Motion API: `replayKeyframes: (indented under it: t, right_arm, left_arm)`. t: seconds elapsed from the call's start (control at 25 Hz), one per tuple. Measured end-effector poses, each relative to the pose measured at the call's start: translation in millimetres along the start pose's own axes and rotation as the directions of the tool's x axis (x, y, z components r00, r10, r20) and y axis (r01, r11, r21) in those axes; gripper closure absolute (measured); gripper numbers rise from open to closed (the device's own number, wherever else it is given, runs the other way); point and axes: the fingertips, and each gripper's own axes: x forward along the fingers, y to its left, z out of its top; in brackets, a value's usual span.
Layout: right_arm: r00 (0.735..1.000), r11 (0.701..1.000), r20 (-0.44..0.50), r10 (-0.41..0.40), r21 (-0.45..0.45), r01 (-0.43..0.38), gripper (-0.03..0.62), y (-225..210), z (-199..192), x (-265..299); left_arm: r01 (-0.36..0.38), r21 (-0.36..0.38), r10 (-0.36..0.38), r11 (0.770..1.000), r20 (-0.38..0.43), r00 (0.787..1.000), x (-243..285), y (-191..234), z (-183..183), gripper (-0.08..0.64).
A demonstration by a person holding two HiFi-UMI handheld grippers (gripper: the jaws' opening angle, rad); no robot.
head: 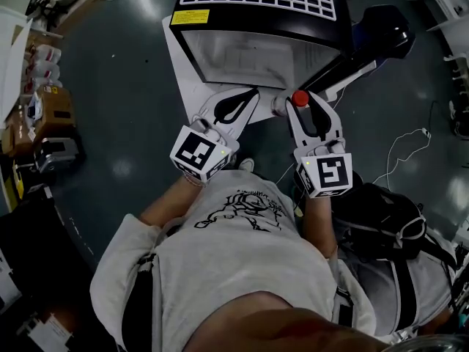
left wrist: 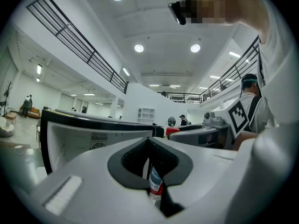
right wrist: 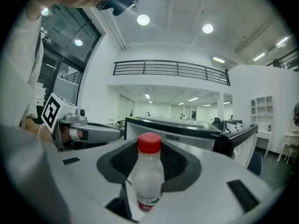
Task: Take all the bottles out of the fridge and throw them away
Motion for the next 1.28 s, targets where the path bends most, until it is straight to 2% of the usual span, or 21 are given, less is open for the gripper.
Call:
replayKeyframes:
  t: [0.68,1.28]
  right_arm:
    - [0.996,0.995,0.025,0.091,-0.032,-0.09,0.44,26.6,1.5,18.4]
    - [0.98,0.978,0.021,0.198,-0.063,-0.197,0.44,91.1,13.2,61.6]
  left_arm:
    - [-0.08,0.017,0.08,0.997,0.002,0.997,-27.2,13.0,-13.8,0.551]
    - [-0.176,0.017,0.176,0.984,0.014,0.984,-87.8,59.5,-12.3,0.551]
